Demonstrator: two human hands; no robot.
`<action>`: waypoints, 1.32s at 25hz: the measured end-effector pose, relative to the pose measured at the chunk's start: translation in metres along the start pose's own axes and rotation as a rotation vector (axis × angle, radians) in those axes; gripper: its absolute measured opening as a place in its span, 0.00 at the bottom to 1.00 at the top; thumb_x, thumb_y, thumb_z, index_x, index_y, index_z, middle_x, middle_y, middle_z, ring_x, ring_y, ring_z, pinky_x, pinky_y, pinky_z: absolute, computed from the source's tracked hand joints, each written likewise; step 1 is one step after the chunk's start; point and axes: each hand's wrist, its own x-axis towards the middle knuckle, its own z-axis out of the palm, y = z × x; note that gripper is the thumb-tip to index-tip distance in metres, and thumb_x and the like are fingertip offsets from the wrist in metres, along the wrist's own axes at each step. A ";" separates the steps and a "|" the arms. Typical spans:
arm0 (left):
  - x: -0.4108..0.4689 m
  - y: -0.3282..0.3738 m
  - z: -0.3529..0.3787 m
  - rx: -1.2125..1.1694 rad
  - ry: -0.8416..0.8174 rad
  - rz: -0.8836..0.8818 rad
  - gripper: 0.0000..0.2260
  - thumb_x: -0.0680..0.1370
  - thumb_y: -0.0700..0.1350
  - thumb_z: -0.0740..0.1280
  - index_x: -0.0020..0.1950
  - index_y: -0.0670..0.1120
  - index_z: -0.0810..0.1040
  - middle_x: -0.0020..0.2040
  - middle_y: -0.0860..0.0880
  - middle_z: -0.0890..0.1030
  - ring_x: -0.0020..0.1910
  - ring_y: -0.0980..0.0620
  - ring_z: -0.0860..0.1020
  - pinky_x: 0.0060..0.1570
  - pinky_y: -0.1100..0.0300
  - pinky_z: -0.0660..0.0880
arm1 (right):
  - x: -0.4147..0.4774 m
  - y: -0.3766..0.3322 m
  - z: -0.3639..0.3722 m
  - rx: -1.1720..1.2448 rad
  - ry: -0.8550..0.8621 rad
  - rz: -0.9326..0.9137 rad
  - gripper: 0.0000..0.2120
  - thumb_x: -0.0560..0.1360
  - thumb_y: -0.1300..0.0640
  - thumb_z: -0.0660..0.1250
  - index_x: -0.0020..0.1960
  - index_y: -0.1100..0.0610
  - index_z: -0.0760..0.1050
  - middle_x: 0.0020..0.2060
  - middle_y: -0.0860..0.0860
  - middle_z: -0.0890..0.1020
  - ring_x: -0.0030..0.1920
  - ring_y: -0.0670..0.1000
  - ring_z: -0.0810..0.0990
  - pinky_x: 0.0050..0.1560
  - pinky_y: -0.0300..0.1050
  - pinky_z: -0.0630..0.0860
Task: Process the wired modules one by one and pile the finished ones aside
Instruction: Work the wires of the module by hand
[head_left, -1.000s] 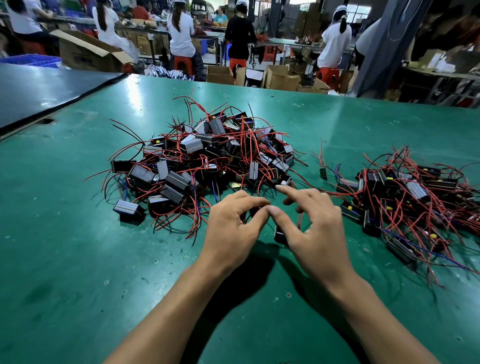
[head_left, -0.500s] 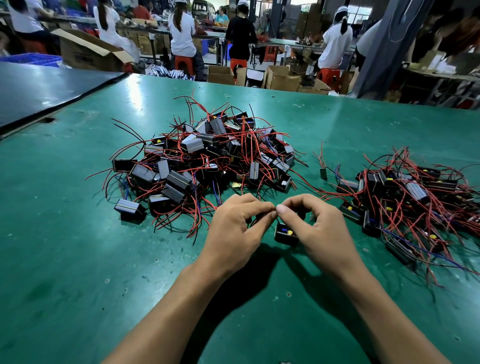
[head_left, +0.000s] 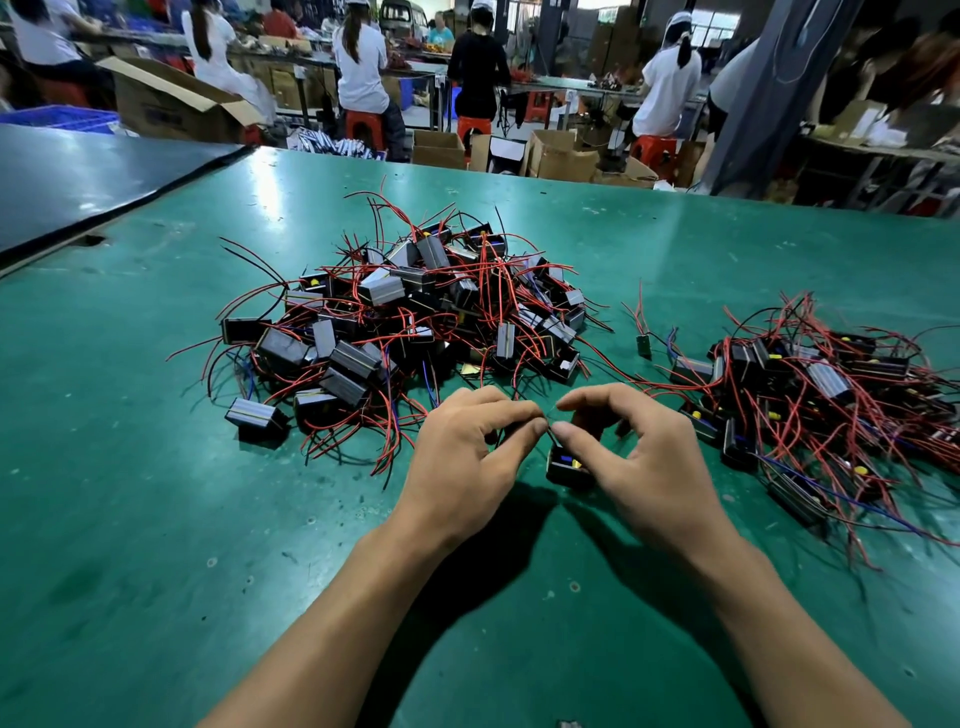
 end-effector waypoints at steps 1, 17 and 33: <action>0.000 0.000 -0.001 0.002 -0.010 -0.008 0.05 0.76 0.44 0.73 0.49 0.45 0.86 0.42 0.53 0.83 0.43 0.52 0.76 0.45 0.61 0.72 | 0.001 0.002 -0.002 -0.071 0.010 -0.068 0.06 0.72 0.62 0.77 0.46 0.54 0.83 0.39 0.47 0.83 0.39 0.45 0.80 0.44 0.38 0.76; -0.001 -0.003 -0.005 0.065 -0.038 0.062 0.07 0.77 0.47 0.71 0.51 0.47 0.86 0.39 0.55 0.80 0.40 0.53 0.72 0.42 0.57 0.70 | 0.000 0.011 0.001 -0.325 0.038 -0.370 0.11 0.76 0.52 0.71 0.56 0.54 0.84 0.46 0.49 0.82 0.41 0.53 0.80 0.43 0.56 0.75; -0.002 -0.004 -0.001 0.117 0.009 0.084 0.07 0.76 0.49 0.69 0.47 0.49 0.86 0.40 0.55 0.82 0.39 0.50 0.74 0.40 0.47 0.73 | 0.001 0.011 -0.001 -0.234 0.004 -0.289 0.11 0.74 0.54 0.74 0.56 0.53 0.84 0.47 0.45 0.81 0.38 0.49 0.79 0.46 0.55 0.76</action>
